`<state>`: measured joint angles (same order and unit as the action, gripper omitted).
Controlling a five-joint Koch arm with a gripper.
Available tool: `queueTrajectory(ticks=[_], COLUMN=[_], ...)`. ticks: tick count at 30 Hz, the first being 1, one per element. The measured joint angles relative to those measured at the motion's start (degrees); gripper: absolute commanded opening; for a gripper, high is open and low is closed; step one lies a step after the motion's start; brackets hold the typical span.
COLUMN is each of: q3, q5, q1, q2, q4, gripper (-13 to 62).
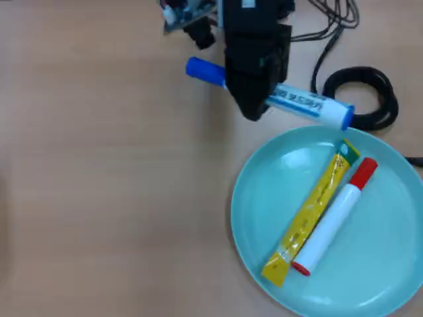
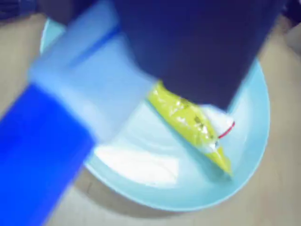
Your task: Pick up the blue pen, then put it in the green bowl
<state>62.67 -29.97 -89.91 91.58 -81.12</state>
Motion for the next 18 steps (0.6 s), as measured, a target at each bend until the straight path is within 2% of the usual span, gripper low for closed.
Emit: queueTrajectory(ticks=[6, 18], q3=[1.85, 15.03], q5=[5.19, 5.45], q1=[5.45, 11.16], q2=[0.00, 0.00], q4=[4.75, 24.17], gripper=[-6.1, -6.1])
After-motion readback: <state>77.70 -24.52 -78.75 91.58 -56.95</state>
